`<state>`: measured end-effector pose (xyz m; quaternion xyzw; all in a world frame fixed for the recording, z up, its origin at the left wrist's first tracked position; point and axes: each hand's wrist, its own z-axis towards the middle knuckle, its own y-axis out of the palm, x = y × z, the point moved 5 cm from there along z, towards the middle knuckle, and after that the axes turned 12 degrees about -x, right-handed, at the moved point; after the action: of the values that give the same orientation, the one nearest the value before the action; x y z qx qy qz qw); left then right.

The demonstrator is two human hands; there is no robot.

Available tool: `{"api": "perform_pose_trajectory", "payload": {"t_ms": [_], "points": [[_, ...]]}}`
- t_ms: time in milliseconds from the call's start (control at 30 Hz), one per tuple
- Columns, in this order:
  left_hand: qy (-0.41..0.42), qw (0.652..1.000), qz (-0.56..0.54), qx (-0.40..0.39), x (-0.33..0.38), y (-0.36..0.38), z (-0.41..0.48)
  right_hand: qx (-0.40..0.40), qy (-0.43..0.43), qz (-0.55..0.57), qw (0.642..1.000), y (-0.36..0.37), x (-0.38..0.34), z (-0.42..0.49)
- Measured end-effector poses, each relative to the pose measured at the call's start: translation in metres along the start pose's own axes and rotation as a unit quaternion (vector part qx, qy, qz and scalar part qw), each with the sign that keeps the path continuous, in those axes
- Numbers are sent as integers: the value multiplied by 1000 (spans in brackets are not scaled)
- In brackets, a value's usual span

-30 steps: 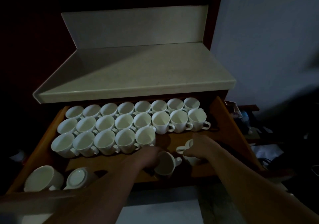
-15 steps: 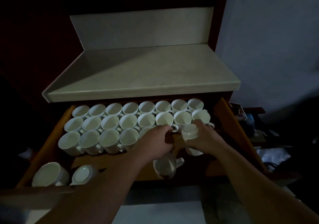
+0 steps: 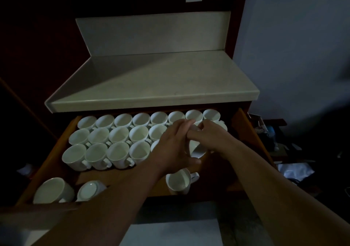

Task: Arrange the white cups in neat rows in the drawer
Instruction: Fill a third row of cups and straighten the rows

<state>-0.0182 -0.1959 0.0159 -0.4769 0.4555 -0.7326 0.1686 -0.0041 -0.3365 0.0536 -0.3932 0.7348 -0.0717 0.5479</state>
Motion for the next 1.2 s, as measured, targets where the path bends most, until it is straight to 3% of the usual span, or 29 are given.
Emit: {"api": "perform_pose_trajectory", "payload": {"t_ms": [133,233,300,400,500,600,700,833,1000,1100,1200], "points": [[-57,998,-30,-15,-28,-21,-6,-34,-31,82,996,10,-3,9],[-116,971,-208,25,-57,-34,-21,-91,-52,195,975,17,-5,15],[-181,918,-345,68,-75,-38,-36,-100,-42,190,976,26,0,19],[-240,785,-559,117,-85,-34,-58,-132,-25,-33,990,49,7,22],[-233,721,-639,132,-87,-35,-71,-204,-44,-248,946,81,14,23],[-223,640,-724,127,-81,-31,-76,-236,-5,-312,920,104,27,30],[-210,641,-730,109,-84,-26,-72,-225,-5,-378,898,112,30,35],[-214,652,-723,81,-87,-20,-69,-209,1,-386,899,104,34,35],[-228,777,-587,30,-76,-14,-50,-177,40,-364,914,60,51,37],[-224,850,-477,-1,-62,-4,-32,-92,87,-272,954,25,75,42],[-229,903,-362,-43,-50,10,-12,-53,97,-227,968,10,94,48]]}}
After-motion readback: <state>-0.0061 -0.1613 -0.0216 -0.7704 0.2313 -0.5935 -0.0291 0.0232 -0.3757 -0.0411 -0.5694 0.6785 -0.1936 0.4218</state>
